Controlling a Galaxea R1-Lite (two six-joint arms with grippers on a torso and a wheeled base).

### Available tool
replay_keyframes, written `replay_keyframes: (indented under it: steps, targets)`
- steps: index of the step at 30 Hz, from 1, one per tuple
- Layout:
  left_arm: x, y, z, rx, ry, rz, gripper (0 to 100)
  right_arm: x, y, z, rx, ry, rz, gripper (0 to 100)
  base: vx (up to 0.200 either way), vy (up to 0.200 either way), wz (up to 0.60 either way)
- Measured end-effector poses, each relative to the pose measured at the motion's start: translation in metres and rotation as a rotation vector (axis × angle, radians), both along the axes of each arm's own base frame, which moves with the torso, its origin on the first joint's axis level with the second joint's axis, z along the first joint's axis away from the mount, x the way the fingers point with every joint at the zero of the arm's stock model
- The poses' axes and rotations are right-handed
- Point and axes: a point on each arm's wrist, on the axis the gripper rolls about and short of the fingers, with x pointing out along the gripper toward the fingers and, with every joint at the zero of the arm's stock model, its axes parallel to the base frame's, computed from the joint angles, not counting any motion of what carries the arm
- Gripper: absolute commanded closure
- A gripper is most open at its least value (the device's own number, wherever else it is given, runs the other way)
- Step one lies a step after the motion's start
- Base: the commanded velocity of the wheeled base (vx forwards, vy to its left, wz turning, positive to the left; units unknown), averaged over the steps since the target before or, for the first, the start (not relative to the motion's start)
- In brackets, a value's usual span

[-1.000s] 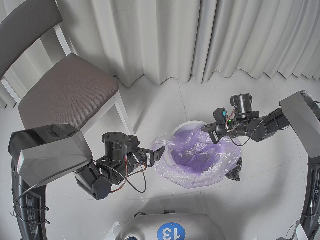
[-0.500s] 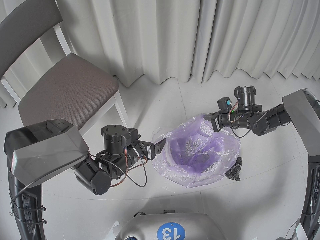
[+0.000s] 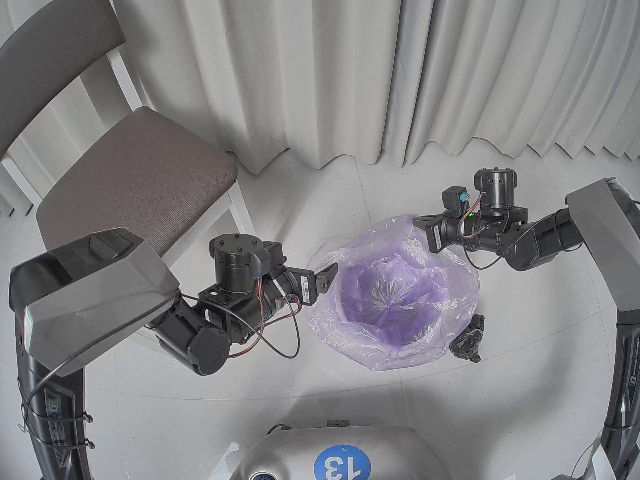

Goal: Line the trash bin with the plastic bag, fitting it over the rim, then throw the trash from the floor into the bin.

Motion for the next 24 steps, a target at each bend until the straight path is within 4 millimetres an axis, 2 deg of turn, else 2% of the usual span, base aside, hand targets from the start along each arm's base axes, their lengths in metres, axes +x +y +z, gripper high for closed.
replay_keyframes:
  steps: [17,24]
  targets:
    - [0.02,-0.013,0.027,-0.024,-0.043,-0.003,0,0.019,-0.005,0.0,0.067,-0.059,-0.094,100,0.0,0.0,0.0]
    - [0.023,-0.017,0.031,-0.032,-0.057,-0.008,0,0.024,-0.005,0.0,0.096,-0.071,-0.103,100,0.0,0.0,0.0]
